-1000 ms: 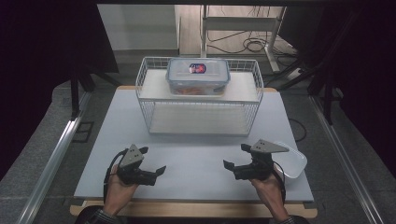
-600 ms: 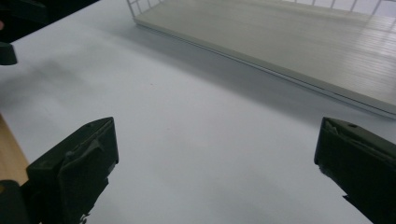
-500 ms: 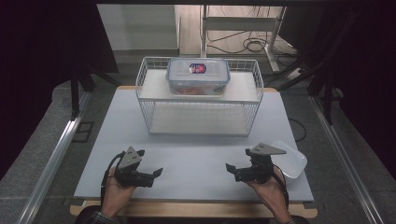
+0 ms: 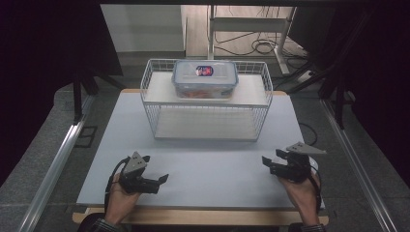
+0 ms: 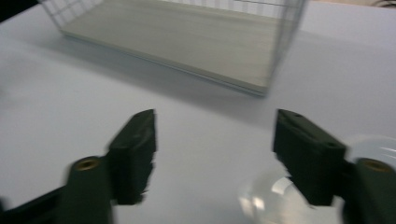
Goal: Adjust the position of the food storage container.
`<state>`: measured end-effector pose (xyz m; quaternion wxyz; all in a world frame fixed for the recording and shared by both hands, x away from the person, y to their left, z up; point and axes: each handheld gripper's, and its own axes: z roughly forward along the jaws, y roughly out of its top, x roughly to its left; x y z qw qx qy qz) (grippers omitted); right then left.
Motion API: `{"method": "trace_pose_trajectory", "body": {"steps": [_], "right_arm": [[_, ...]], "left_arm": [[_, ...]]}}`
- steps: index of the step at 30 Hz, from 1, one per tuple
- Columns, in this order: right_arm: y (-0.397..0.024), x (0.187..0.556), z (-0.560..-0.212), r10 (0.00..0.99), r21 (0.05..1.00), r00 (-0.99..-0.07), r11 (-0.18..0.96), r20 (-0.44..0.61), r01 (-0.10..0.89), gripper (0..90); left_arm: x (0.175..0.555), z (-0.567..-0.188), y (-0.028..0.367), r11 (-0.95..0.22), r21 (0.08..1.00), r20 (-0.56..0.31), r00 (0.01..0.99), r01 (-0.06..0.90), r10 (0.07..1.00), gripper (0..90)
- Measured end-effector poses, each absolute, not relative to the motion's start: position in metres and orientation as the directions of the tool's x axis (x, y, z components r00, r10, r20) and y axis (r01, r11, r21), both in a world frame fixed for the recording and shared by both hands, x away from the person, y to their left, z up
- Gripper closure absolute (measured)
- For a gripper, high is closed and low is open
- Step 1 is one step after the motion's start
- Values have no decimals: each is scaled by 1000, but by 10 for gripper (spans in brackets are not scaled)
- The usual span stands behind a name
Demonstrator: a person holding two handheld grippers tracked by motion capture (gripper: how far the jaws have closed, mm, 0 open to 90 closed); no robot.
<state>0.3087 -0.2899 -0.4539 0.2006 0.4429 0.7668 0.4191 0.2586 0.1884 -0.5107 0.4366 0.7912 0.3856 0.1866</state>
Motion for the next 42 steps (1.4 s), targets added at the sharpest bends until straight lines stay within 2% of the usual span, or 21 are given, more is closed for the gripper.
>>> {"method": "trace_pose_trajectory", "body": {"steps": [3, 4, 5, 6, 10, 12, 19, 23, 31, 42], "right_arm": [[-309, 310, -451, 872, 807, -487, 253, 49, 534, 560], [-309, 310, -451, 872, 807, -487, 253, 49, 534, 560], [-314, 310, -450, 880, 804, -472, 251, 42, 539, 611], [-325, 311, -448, 892, 798, -451, 258, 19, 544, 731], [-348, 310, -445, 922, 798, -387, 248, -20, 550, 861], [-362, 310, -445, 940, 797, -339, 223, -24, 561, 892], [-406, 309, -452, 981, 788, -190, 152, -45, 597, 895], [-415, 312, -461, 986, 760, -159, 143, -54, 634, 895], [-407, 316, -468, 984, 729, -178, 142, -28, 670, 895], [-362, 322, -471, 954, 719, -299, 188, 29, 669, 895]], "left_arm": [[259, -511, 189, -318, 833, -49, 633, 452, 773, 46], [259, -511, 189, -318, 833, -49, 633, 452, 773, 46], [259, -511, 189, -317, 833, -50, 632, 454, 773, 46], [259, -511, 189, -315, 833, -52, 632, 454, 774, 47], [260, -512, 189, -312, 832, -58, 631, 459, 774, 48], [260, -512, 189, -310, 832, -60, 631, 460, 773, 48], [261, -513, 189, -310, 830, -65, 631, 465, 773, 49], [261, -513, 189, -311, 828, -65, 630, 467, 774, 50], [262, -513, 189, -307, 827, -70, 628, 470, 775, 55], [262, -514, 188, -311, 824, -70, 631, 473, 773, 57]]}}
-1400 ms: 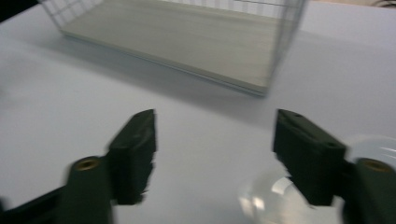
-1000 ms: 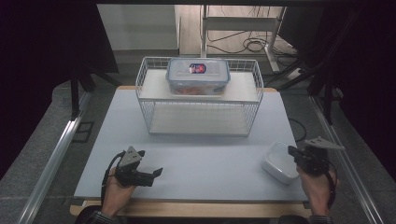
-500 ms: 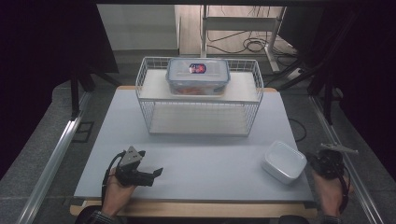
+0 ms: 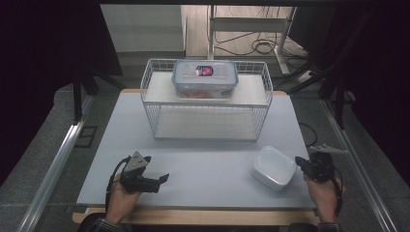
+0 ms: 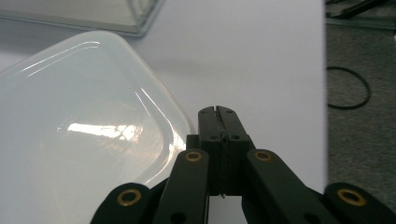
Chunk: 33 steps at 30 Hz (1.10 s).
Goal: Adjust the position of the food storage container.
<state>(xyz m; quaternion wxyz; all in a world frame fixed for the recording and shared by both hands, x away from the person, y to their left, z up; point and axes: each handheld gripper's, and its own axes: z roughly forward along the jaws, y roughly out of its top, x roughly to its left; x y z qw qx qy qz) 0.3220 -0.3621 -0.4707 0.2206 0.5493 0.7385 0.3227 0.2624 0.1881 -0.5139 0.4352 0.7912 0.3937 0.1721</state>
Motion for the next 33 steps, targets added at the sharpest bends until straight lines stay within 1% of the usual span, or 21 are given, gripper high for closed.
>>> {"method": "trace_pose_trajectory", "body": {"steps": [7, 8, 9, 11, 12, 13, 14, 15, 19, 22, 23, 27, 29, 33], "right_arm": [[-319, 325, -473, 914, 710, -402, 246, 57, 660, 894], [-319, 325, -473, 914, 710, -402, 246, 57, 660, 894], [-307, 326, -474, 901, 709, -428, 258, 68, 656, 895], [-302, 327, -475, 897, 710, -436, 263, 70, 654, 895], [-290, 328, -475, 883, 707, -465, 285, 69, 647, 895], [-290, 328, -475, 883, 707, -465, 285, 69, 647, 895], [-283, 328, -475, 877, 709, -477, 307, 48, 635, 895], [-282, 327, -474, 878, 712, -477, 316, 31, 627, 895], [-289, 318, -469, 883, 722, -469, 310, 22, 618, 895], [-295, 311, -469, 886, 720, -462, 294, 41, 629, 895], [-299, 303, -470, 886, 712, -460, 286, 58, 641, 895], [-294, 289, -474, 866, 699, -492, 296, 92, 651, 895], [-289, 288, -474, 864, 696, -497, 312, 76, 647, 895], [-285, 294, -474, 862, 697, -499, 305, 88, 649, 895]], "left_arm": [[263, -514, 187, -310, 823, -75, 633, 475, 771, 60], [263, -514, 187, -310, 823, -75, 633, 475, 771, 60], [263, -514, 187, -311, 823, -75, 633, 475, 770, 60], [263, -514, 187, -313, 823, -73, 634, 475, 770, 60], [263, -514, 187, -313, 823, -73, 634, 474, 770, 60], [262, -514, 186, -312, 823, -73, 634, 474, 770, 60], [262, -513, 187, -312, 824, -71, 633, 473, 771, 60], [262, -513, 187, -308, 826, -73, 631, 473, 772, 60], [262, -514, 188, -301, 827, -79, 627, 476, 775, 60], [262, -513, 188, -300, 827, -78, 626, 475, 776, 60], [262, -513, 188, -303, 827, -75, 627, 474, 775, 60], [262, -514, 186, -309, 824, -72, 629, 475, 774, 60], [262, -514, 185, -309, 824, -72, 630, 474, 774, 60], [262, -514, 185, -313, 823, -70, 631, 475, 773, 60]]}}
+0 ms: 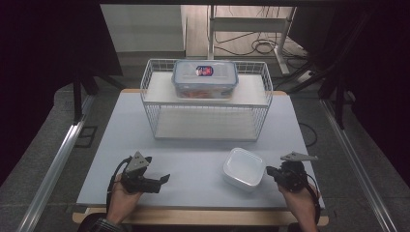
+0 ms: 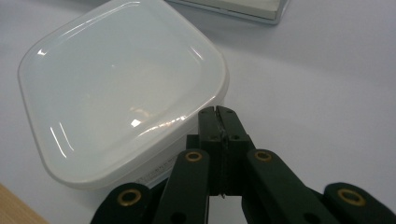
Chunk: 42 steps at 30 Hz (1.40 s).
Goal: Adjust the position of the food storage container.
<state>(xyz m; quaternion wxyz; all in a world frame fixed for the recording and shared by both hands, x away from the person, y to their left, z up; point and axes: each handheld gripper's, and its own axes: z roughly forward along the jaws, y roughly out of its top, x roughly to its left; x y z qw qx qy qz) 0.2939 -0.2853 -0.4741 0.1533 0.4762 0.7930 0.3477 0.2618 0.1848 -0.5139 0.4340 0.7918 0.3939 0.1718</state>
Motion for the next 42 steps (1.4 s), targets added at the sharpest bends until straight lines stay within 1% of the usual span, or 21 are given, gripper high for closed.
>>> {"method": "trace_pose_trajectory", "body": {"steps": [10, 12, 16, 17, 26, 34, 35, 37, 38, 41, 42], "right_arm": [[-265, 315, -477, 836, 695, -533, 306, 131, 650, 895], [-254, 318, -479, 815, 690, -558, 317, 152, 651, 894], [-242, 321, -479, 800, 687, -580, 336, 153, 645, 894], [-232, 324, -480, 785, 683, -599, 350, 160, 641, 894], [-194, 330, -481, 727, 678, -666, 404, 170, 614, 894], [-184, 331, -481, 711, 683, -687, 428, 150, 592, 889], [-186, 329, -481, 712, 690, -693, 445, 114, 571, 856], [-187, 328, -480, 718, 688, -690, 453, 96, 567, 841], [-191, 326, -479, 721, 699, -689, 458, 69, 549, 783], [-196, 324, -477, 721, 710, -691, 458, 56, 536, 679], [-196, 324, -477, 721, 710, -691, 458, 56, 536, 679]], "left_arm": [[263, -515, 184, -320, 817, -69, 633, 480, 771, 60], [263, -515, 184, -321, 817, -68, 633, 480, 771, 60], [263, -515, 184, -322, 816, -69, 633, 480, 771, 60], [263, -515, 184, -323, 815, -70, 634, 482, 770, 60], [262, -514, 184, -326, 813, -71, 636, 483, 768, 61], [262, -515, 184, -328, 808, -78, 640, 489, 764, 63], [263, -515, 184, -327, 806, -83, 643, 493, 762, 63], [263, -515, 184, -327, 804, -89, 644, 496, 760, 63], [263, -516, 183, -332, 802, -89, 649, 497, 755, 63], [263, -516, 183, -336, 800, -88, 652, 497, 753, 63], [263, -516, 183, -336, 800, -88, 652, 497, 753, 63]]}}
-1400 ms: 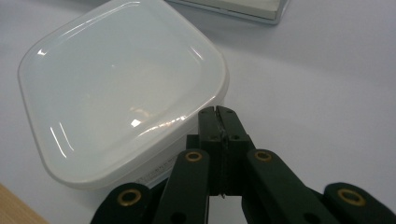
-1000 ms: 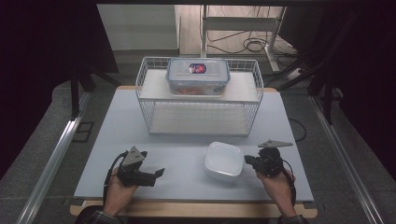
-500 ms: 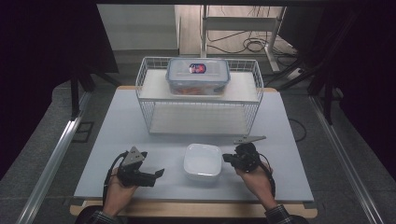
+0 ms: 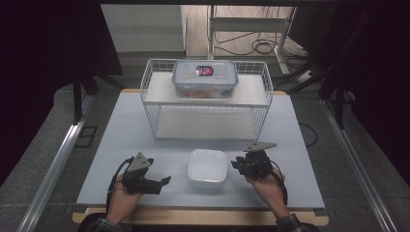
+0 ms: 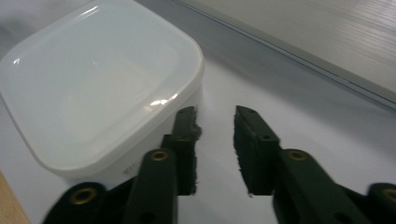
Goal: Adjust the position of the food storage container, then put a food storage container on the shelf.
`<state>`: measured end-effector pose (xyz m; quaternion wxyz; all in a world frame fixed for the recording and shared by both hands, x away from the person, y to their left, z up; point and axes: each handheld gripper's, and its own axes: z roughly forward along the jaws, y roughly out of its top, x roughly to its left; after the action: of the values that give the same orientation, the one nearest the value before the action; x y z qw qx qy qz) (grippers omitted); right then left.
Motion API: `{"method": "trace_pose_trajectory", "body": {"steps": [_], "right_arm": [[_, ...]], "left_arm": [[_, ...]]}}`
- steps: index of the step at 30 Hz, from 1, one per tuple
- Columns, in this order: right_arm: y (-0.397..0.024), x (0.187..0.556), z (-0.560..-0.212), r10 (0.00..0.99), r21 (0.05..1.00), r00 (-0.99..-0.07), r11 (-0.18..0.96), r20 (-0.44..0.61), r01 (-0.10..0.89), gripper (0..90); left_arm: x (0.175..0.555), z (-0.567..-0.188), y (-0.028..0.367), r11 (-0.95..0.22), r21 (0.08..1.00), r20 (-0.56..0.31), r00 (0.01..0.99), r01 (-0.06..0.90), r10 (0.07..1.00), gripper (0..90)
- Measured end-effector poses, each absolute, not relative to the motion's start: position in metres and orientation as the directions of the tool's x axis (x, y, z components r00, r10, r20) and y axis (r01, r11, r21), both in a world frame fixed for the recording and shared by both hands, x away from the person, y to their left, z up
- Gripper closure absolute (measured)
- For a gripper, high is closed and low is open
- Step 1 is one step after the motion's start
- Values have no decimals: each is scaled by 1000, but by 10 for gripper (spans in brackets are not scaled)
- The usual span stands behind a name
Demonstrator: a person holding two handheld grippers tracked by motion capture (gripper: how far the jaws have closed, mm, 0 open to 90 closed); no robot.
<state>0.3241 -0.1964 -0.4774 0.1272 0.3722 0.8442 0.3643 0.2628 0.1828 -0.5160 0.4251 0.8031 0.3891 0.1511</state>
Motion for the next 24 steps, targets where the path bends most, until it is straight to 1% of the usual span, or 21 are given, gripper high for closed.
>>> {"method": "trace_pose_trajectory", "body": {"steps": [1, 6, 10, 11, 12, 13, 21, 24], "right_arm": [[-200, 323, -479, 717, 711, -695, 466, 46, 527, 600], [-205, 318, -481, 704, 716, -710, 487, 17, 500, 410], [-208, 316, -481, 694, 735, -720, 477, 22, 482, 280], [-208, 316, -481, 694, 735, -720, 477, 22, 482, 280], [-208, 315, -482, 692, 738, -721, 473, 27, 481, 253], [-210, 314, -483, 688, 746, -725, 463, 38, 479, 201], [-218, 314, -487, 682, 752, -728, 444, 69, 487, 103], [-218, 314, -486, 679, 763, -730, 429, 81, 484, 85]], "left_arm": [[263, -516, 183, -336, 800, -88, 651, 497, 754, 63], [263, -516, 184, -338, 798, -87, 651, 498, 754, 63], [263, -517, 184, -340, 797, -86, 650, 500, 755, 63], [263, -517, 184, -340, 797, -86, 650, 500, 755, 63], [263, -517, 184, -341, 796, -84, 650, 499, 755, 63], [263, -517, 184, -346, 797, -78, 652, 496, 754, 62], [264, -519, 182, -349, 788, -87, 652, 508, 754, 55], [265, -519, 182, -340, 788, -99, 650, 514, 753, 54]]}}
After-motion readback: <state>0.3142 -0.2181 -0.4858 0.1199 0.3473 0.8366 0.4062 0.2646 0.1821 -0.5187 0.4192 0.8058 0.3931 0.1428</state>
